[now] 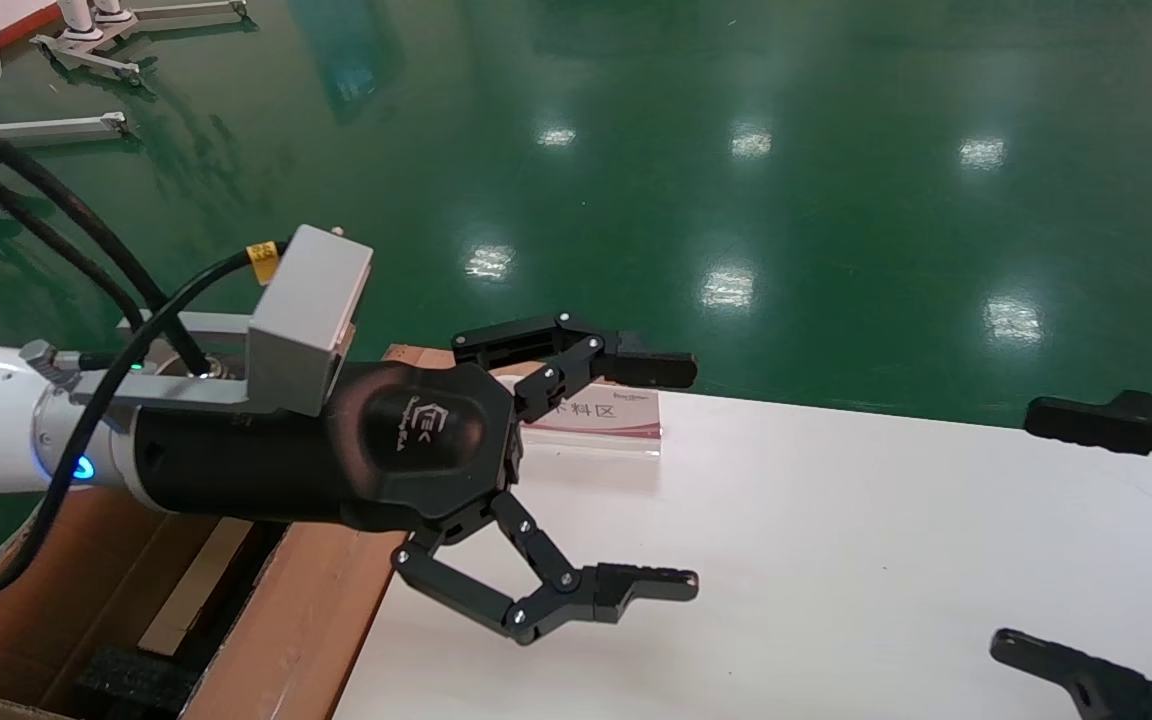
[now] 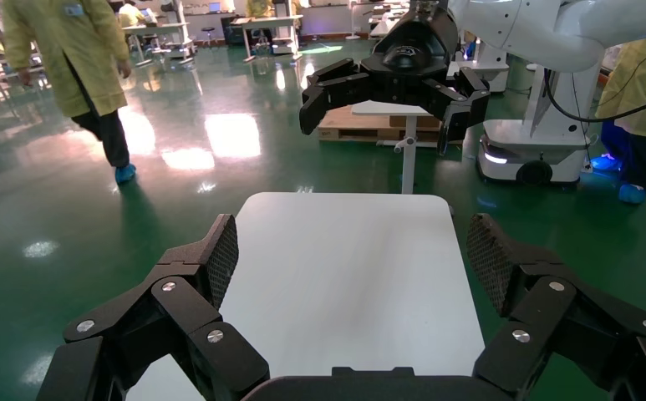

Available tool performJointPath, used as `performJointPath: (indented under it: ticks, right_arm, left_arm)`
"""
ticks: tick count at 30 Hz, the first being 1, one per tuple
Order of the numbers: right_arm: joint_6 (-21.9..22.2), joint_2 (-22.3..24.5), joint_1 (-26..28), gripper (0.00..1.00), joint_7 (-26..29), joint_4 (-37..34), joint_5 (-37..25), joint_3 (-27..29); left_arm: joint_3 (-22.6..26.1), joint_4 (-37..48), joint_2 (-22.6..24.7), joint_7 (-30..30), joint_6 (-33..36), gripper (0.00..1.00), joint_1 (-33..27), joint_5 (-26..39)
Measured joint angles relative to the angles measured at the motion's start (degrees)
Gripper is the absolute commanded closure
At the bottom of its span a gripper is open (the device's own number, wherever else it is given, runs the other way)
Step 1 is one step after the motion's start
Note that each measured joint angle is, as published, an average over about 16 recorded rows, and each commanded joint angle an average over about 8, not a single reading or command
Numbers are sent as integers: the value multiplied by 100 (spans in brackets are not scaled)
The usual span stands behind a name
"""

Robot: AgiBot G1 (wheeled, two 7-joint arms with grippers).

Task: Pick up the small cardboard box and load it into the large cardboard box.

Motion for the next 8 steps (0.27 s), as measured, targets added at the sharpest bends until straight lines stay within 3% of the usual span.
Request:
performJointPath:
  ticks: [8]
  right_arm:
    - [0, 0, 0, 0, 0, 0, 0, 0]
  left_arm:
    - [24, 2, -1, -5, -6, 0, -18, 5]
